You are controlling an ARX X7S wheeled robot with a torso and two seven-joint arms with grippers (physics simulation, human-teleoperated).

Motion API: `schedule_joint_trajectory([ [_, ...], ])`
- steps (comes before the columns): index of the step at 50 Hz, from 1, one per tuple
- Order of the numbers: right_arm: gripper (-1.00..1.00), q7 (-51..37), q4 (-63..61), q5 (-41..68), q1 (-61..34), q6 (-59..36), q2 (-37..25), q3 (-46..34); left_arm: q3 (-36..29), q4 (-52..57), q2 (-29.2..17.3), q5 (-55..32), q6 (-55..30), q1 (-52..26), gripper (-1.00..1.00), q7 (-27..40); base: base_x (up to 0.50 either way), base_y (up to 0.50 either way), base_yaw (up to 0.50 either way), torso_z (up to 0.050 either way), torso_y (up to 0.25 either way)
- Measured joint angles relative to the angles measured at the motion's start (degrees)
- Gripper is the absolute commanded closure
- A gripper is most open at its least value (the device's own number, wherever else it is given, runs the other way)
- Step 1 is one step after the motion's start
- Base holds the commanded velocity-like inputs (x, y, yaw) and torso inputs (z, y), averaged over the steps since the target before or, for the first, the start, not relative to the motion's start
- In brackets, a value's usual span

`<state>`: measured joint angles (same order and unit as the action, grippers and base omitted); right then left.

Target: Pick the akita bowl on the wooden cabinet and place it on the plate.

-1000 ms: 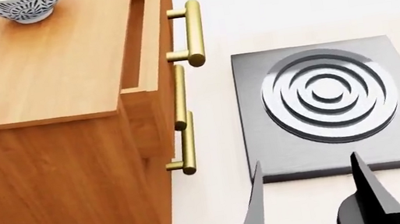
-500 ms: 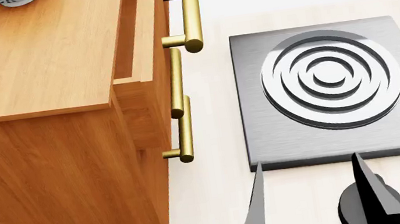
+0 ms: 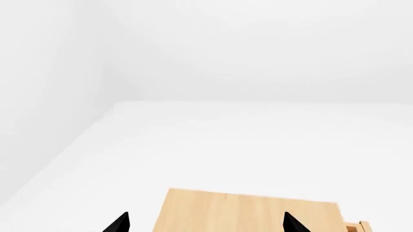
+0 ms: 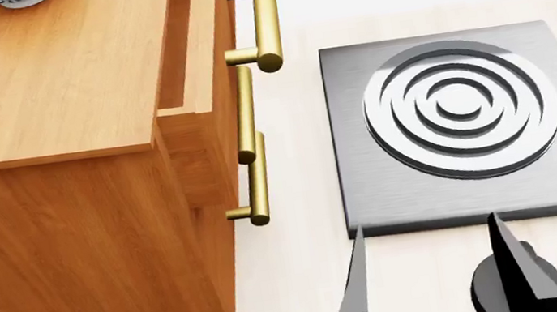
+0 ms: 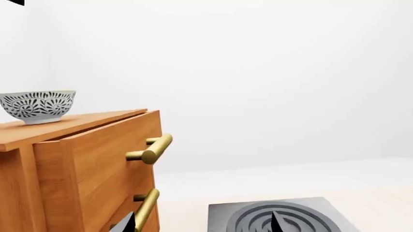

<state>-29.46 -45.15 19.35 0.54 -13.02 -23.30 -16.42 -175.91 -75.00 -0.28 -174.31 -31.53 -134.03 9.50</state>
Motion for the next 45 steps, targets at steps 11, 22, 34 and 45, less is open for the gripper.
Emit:
schedule_joint_trajectory([
  [11, -1.00, -0.19, -0.12, 0.11, -0.06, -0.03, -0.17, -0.13, 0.86, 0.00, -0.34, 0.84, -0.94, -0.70, -1.00, 0.10, 0.00, 0.00, 0.00, 0.000, -0.250],
  [22, -1.00, -0.29, -0.04, 0.20, -0.16, 0.01, -0.30, -0.32, 8.91, 0.06, -1.20, 8.05, -1.68, -0.77, -1.00, 1.46, 0.00, 0.00, 0.00, 0.000, -0.061],
  [34, -1.00, -0.31, 0.26, 0.37, -0.21, 0.28, -0.37, -0.53, 45.07, 0.03, -3.88, 40.51, -10.02, -0.90, -1.00, 6.63, 0.00, 0.00, 0.00, 0.000, 0.000],
  [45, -1.00, -0.40, 0.34, 0.42, -0.25, 0.41, -0.46, -0.76, 77.87, 0.02, -5.34, 71.23, -19.69, -0.90, -1.00, 12.23, 0.00, 0.00, 0.00, 0.000, 0.000],
])
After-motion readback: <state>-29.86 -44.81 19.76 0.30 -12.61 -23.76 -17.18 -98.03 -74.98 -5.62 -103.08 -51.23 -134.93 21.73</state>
